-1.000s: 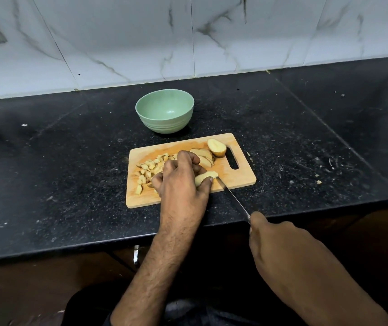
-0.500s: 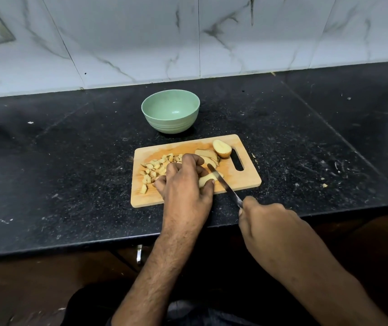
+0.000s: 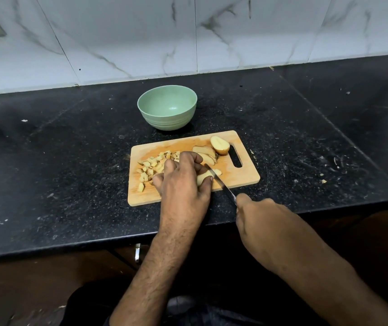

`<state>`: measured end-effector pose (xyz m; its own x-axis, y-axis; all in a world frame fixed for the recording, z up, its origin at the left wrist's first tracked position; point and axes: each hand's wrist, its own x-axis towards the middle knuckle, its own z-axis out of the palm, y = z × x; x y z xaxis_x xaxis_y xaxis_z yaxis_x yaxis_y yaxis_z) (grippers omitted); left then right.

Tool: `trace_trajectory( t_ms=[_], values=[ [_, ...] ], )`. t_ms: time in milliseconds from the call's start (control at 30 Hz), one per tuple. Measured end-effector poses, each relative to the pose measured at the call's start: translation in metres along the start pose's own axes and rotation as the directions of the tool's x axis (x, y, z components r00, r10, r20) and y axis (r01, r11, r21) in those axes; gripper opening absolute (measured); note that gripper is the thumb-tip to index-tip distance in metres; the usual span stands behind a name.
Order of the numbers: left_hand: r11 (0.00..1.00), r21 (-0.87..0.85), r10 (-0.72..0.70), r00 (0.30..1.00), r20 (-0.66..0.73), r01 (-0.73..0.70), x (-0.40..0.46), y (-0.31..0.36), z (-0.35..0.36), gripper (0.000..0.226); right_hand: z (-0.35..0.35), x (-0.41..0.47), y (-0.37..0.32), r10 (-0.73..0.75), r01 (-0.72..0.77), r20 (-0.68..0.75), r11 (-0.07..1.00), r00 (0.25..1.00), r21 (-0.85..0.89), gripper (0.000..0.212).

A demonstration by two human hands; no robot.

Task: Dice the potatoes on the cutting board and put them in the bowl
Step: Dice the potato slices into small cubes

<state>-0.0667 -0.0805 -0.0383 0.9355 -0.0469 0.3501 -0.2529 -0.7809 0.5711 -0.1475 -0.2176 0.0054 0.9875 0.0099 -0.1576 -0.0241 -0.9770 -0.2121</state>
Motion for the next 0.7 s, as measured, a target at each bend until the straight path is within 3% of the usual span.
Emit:
trace_trajectory(
  t_ms=[367, 533, 700],
  values=[
    [1.0, -0.017, -0.015, 1.0, -0.016, 0.015, -0.002, -0.003, 0.002, 0.04, -0.003, -0.044, 0.007, 0.065, -0.067, 0.063, 0.997, 0.996, 0.031, 0.014],
    [0.999, -0.038, -0.03, 0.999, -0.011, 0.029, -0.005, -0.009, -0.003, 0.05, -0.01, -0.039, -0.002, 0.042, -0.04, -0.054, 0.999, 0.998, 0.025, 0.026],
    [0.998, -0.055, -0.031, 1.0, 0.004, 0.031, -0.007, -0.009, -0.006, 0.046, -0.006, -0.022, -0.007, 0.034, -0.034, -0.111, 0.999, 0.993, 0.006, 0.021]
  ],
)
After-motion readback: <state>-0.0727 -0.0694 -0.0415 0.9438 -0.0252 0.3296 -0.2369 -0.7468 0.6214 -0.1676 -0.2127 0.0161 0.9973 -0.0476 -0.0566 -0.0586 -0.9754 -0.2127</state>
